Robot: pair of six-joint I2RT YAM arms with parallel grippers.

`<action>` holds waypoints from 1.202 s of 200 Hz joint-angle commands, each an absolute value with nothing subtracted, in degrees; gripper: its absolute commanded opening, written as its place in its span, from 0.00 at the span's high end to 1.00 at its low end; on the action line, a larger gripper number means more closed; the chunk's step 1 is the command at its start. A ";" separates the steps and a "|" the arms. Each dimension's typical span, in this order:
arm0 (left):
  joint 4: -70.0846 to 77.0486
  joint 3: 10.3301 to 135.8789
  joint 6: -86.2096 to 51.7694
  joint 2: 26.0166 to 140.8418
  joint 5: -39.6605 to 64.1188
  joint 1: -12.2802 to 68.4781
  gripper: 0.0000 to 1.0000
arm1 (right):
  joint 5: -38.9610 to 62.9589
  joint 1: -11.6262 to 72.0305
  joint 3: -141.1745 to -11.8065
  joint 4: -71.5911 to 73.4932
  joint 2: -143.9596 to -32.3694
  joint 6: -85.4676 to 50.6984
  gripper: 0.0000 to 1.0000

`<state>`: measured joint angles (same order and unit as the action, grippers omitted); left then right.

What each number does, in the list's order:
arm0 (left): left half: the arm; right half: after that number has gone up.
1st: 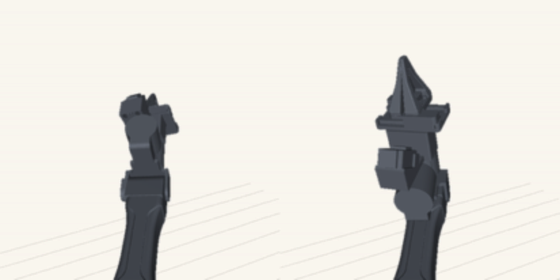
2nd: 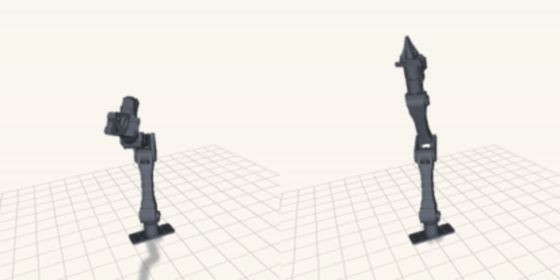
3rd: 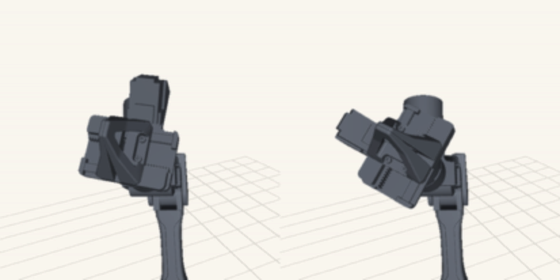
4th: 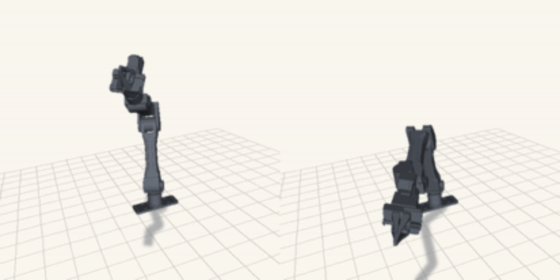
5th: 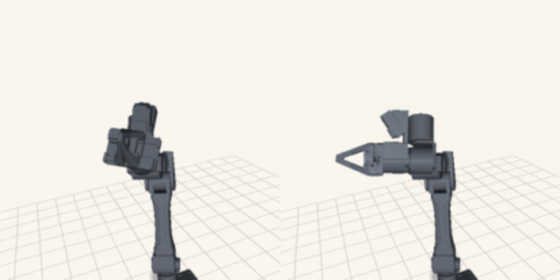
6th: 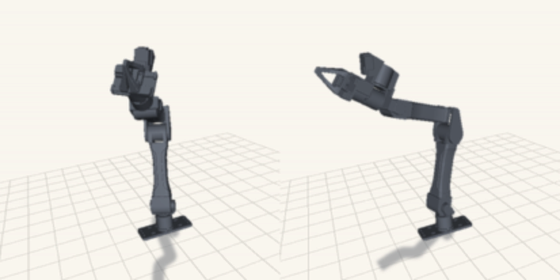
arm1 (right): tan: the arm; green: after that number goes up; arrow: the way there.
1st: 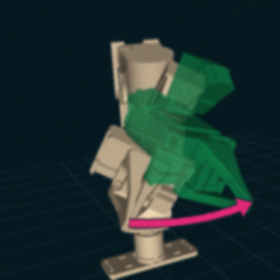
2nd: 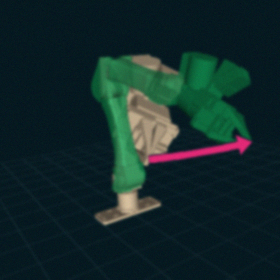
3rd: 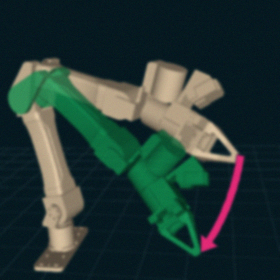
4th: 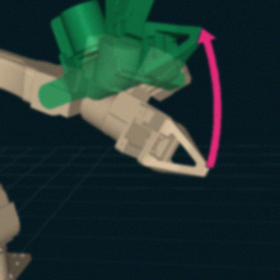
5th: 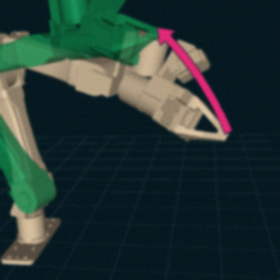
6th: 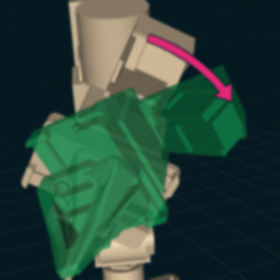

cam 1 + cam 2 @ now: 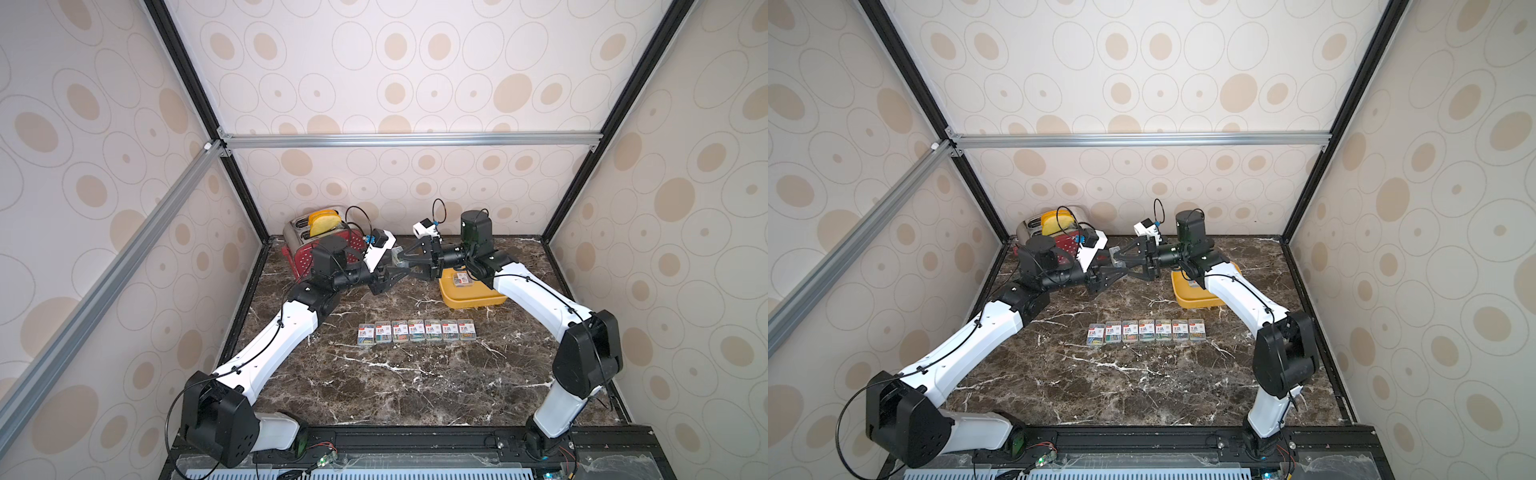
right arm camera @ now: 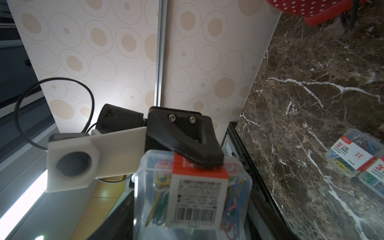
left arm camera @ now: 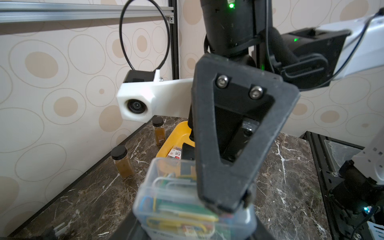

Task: Take the paper clips out of the storage box
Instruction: Pick up the boxed paper clips from the storage box, then place the boxed paper clips at the center of the board.

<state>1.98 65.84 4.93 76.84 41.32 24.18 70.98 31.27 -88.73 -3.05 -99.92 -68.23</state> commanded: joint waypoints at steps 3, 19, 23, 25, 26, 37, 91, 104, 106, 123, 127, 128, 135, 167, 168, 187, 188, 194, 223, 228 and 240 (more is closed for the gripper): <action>-8.22 67.50 10.98 75.17 37.62 23.69 0.61 | 71.85 28.73 -94.82 -20.71 -99.51 -51.06 0.29; -12.35 67.44 13.43 74.84 36.64 23.75 0.61 | 71.22 27.40 -96.73 -27.43 -99.58 -45.20 0.27; -13.09 67.41 13.88 74.72 36.56 23.78 0.61 | 71.04 27.26 -96.92 -28.76 -99.65 -44.04 0.27; -13.40 67.32 14.06 74.64 36.43 23.74 0.61 | 71.02 27.12 -96.98 -29.40 -99.66 -43.40 0.27; -13.51 67.28 14.15 74.63 36.32 23.74 0.61 | 71.02 27.09 -97.05 -29.69 -99.67 -43.14 0.27; -14.69 66.98 14.66 74.36 35.87 23.73 0.61 | 71.20 26.88 -96.84 -31.37 -99.84 -41.24 0.26; -16.59 66.80 15.12 74.25 34.25 23.73 0.62 | 71.33 26.68 -93.30 -31.44 -99.58 -38.38 0.15; -16.77 66.90 15.27 74.49 34.06 23.75 0.62 | 71.48 26.67 -93.05 -30.88 -99.49 -38.41 0.12; -16.81 67.02 15.33 74.52 34.07 23.78 0.62 | 71.53 26.64 -93.05 -30.88 -99.45 -38.41 0.12; -17.36 67.11 15.36 74.75 33.50 23.73 0.62 | 69.93 26.61 -94.10 -33.92 -99.78 -36.31 0.11; -17.62 67.15 15.30 74.71 33.49 23.73 0.62 | 69.17 26.57 -94.71 -35.76 -99.91 -34.88 0.11; -17.64 67.10 15.34 74.71 33.49 23.73 0.62 | 68.95 26.56 -94.90 -36.03 -99.92 -34.49 0.11; -18.08 67.20 15.34 74.80 33.57 23.73 0.62 | 66.98 26.56 -96.39 -40.63 -100.17 -31.13 0.11; -20.10 67.56 14.16 75.41 34.27 23.97 0.64 | 54.86 26.96 -100.51 -54.77 -100.77 -19.27 0.18; -20.20 67.57 14.16 75.45 34.27 23.98 0.64 | 54.59 27.02 -100.53 -54.98 -100.74 -19.09 0.18; -21.47 67.60 14.01 75.84 33.78 24.50 0.65 | 50.99 27.45 -100.15 -56.44 -100.03 -16.92 0.27; -21.55 67.64 13.99 75.85 33.77 24.51 0.65 | 50.85 27.53 -100.17 -56.48 -100.03 -16.73 0.27; -21.75 67.54 13.97 75.85 33.53 24.68 0.65 | 50.15 27.66 -100.03 -56.77 -99.89 -16.35 0.30; -22.45 66.79 14.36 76.32 32.24 25.78 0.66 | 48.01 28.86 -100.30 -57.67 -99.74 -14.79 0.35; -22.73 66.80 14.56 76.58 32.02 26.04 0.66 | 47.55 29.10 -100.59 -58.24 -99.83 -14.48 0.36; -23.56 67.07 15.10 77.28 31.24 26.52 0.66 | 46.56 29.64 -100.93 -58.97 -99.84 -13.84 0.36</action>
<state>-21.85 66.46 14.02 76.05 32.64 25.47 50.17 28.40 -99.57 -55.33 -100.38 -17.58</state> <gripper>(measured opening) 0.538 0.645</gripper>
